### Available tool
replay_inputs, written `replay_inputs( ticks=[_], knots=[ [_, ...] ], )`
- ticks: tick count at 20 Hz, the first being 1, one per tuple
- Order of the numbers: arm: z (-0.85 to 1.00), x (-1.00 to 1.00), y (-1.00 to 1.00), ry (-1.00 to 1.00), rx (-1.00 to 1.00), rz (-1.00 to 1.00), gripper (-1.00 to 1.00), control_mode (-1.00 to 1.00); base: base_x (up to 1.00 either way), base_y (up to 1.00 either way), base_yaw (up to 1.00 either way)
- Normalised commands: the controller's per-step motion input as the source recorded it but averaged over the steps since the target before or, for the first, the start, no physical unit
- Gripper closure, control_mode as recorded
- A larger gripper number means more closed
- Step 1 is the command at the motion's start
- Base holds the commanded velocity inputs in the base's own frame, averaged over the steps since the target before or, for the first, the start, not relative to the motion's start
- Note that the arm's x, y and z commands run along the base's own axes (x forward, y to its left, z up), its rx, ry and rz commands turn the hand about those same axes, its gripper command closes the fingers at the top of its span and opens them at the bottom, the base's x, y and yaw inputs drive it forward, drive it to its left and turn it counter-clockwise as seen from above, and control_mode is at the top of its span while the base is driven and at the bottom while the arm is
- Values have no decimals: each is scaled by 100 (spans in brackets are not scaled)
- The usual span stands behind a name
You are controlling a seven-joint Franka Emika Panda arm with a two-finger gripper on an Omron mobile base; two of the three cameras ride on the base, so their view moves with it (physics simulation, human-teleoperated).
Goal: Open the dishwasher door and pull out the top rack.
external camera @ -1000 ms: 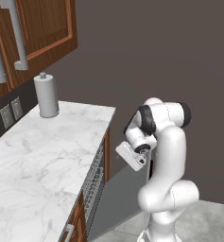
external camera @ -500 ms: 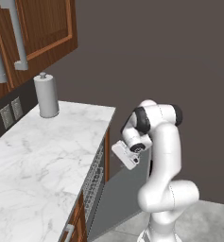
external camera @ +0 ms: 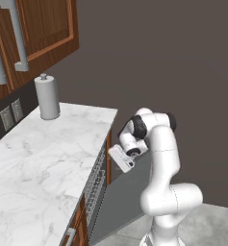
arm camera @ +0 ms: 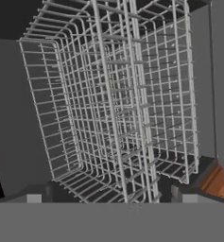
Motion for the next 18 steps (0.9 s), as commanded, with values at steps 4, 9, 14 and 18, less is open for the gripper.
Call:
replay_inputs(
  ticks=[4,9,14,18],
  knots=[
    [-46,53,12,4,0,0,-100,-100,0,0,0],
    [-40,49,19,3,0,0,-100,-100,0,0,0],
    [-34,33,23,1,0,0,-100,-100,0,0,0],
    [-38,21,20,0,0,0,-100,-100,0,0,0]
  ],
)
